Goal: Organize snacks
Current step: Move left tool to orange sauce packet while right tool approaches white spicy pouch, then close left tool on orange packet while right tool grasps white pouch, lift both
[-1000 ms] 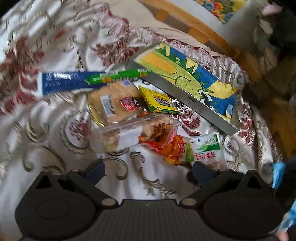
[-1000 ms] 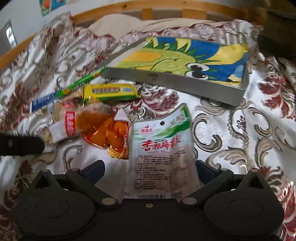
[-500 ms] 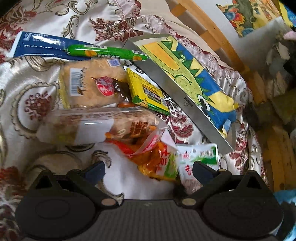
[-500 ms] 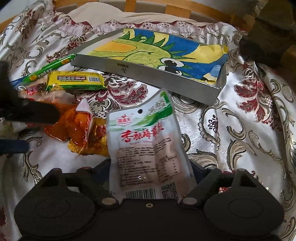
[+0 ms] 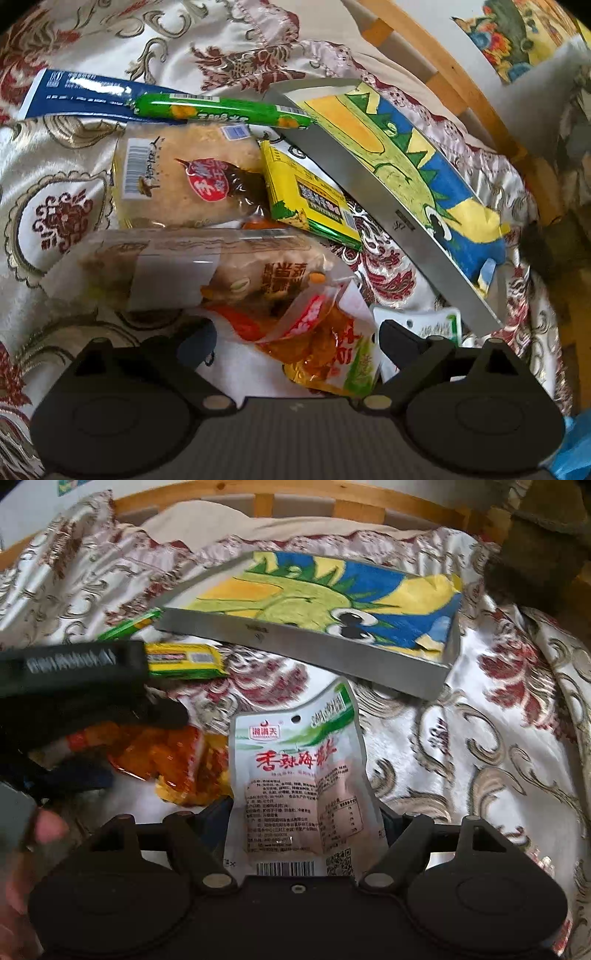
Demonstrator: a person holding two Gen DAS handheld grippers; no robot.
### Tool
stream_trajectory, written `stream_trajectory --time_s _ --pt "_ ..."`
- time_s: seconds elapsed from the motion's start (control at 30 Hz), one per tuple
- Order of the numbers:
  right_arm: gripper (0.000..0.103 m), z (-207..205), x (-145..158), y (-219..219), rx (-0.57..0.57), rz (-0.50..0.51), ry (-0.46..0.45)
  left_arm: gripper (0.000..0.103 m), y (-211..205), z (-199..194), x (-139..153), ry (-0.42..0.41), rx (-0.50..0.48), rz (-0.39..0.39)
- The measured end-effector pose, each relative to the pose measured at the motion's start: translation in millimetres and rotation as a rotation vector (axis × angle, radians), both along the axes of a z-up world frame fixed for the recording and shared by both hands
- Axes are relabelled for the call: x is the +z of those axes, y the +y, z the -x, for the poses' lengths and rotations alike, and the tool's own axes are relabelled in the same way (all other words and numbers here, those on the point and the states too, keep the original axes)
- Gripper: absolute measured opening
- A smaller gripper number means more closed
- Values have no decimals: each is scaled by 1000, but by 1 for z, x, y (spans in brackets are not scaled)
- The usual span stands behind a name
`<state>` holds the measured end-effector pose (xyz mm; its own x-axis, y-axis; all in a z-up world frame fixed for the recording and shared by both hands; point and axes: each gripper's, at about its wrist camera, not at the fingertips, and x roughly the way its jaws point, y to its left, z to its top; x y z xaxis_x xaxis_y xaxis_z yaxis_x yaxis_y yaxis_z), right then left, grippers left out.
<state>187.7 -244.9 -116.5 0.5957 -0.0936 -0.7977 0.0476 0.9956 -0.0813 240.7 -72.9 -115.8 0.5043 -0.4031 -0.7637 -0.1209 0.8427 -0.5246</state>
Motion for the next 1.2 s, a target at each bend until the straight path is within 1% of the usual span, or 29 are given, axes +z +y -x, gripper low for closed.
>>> stream_trajectory --time_s 0.1,0.17,0.2,0.23,0.27,0.3,0.37,0.43,0.47,0.53,0.7,0.87,0.93,1.07,1.2 --pt "79 -3 -4 1 10 10 2 90 -2 1 -1 -14 -14 -18" --pt "79 -5 -6 -1 7 1 5 76 -2 2 -2 -12 -14 -47" --pt "79 -5 -6 -2 2 -5 4 72 -1 4 -2 -10 -10 -56" --pt "77 -5 -5 -2 -1 -8 2 68 0 5 -2 -13 -6 -52" --pt "77 -5 -5 -3 -1 -10 -1 61 2 6 -3 -16 -4 -36" --pt "75 -4 -4 -3 -1 -13 -3 60 4 7 -3 -16 -4 -13" --pt "70 -3 -2 -4 -1 -27 -7 57 5 10 -3 -15 4 1" --pt "60 -2 1 -4 3 -43 -11 53 5 14 -4 -28 2 2" --pt "57 -1 2 -3 8 -49 -15 52 5 16 -4 -35 3 8" --pt "53 0 4 -1 15 -44 -20 52 4 19 -4 -48 5 7" --pt "52 1 4 0 24 -40 -27 51 4 20 -6 -64 8 15" --pt "51 2 8 -1 21 -61 -29 48 0 26 -4 -82 2 6" --pt "50 5 12 0 30 -75 -33 48 0 30 -2 -81 8 18" --pt "50 13 24 -2 43 -56 -70 48 1 36 1 -88 -1 32" --pt "50 23 39 -10 25 -52 -131 48 1 47 7 -104 -7 30"
